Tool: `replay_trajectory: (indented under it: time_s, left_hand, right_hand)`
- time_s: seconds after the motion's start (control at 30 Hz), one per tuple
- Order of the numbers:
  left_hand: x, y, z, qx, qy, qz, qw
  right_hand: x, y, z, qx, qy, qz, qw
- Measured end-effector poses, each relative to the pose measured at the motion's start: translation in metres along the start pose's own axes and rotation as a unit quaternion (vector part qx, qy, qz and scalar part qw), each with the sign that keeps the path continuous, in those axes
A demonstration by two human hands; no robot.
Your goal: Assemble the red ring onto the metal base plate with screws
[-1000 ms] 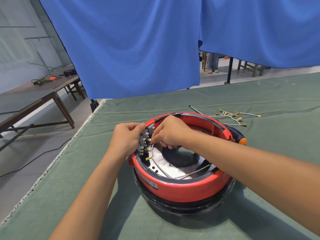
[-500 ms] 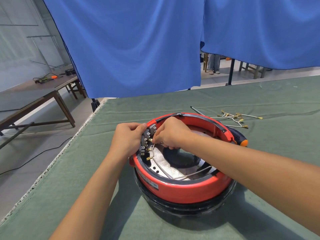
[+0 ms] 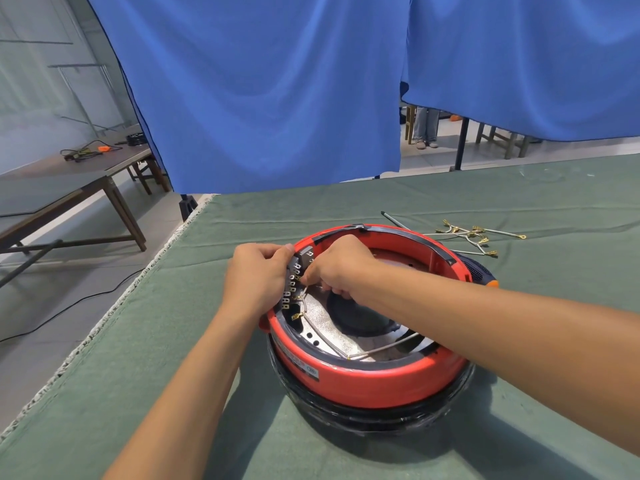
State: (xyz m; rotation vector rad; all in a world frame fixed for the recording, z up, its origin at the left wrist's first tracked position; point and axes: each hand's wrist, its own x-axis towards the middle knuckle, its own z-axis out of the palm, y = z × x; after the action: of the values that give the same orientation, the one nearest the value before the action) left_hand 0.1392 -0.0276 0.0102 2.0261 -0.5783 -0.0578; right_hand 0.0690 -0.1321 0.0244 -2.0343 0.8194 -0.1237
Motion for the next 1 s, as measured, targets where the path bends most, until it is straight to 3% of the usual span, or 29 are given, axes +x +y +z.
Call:
replay_trajectory:
  time_s: [0.17, 0.37, 0.57, 0.73, 1.0]
  left_hand:
    - [0.0, 0.005, -0.001, 0.095, -0.012, 0.013, 0.995]
    - [-0.003, 0.008, -0.009, 0.21, 0.063, 0.032, 0.975]
    - [-0.006, 0.013, -0.015, 0.219, -0.015, 0.036, 0.975]
    - [-0.009, 0.009, -0.007, 0.261, -0.01, 0.038, 0.965]
    - [-0.009, 0.009, -0.011, 0.211, -0.022, 0.037, 0.977]
  right_hand:
    - [0.0, 0.004, 0.001, -0.045, 0.021, -0.052, 0.997]
    - [-0.005, 0.01, -0.002, -0.12, 0.049, -0.131, 0.983]
    - [-0.009, 0.007, 0.0, -0.175, 0.058, -0.157, 0.97]
    - [-0.01, 0.005, 0.002, -0.182, 0.065, -0.161, 0.968]
    - [-0.006, 0.008, 0.003, -0.141, 0.048, -0.146, 0.978]
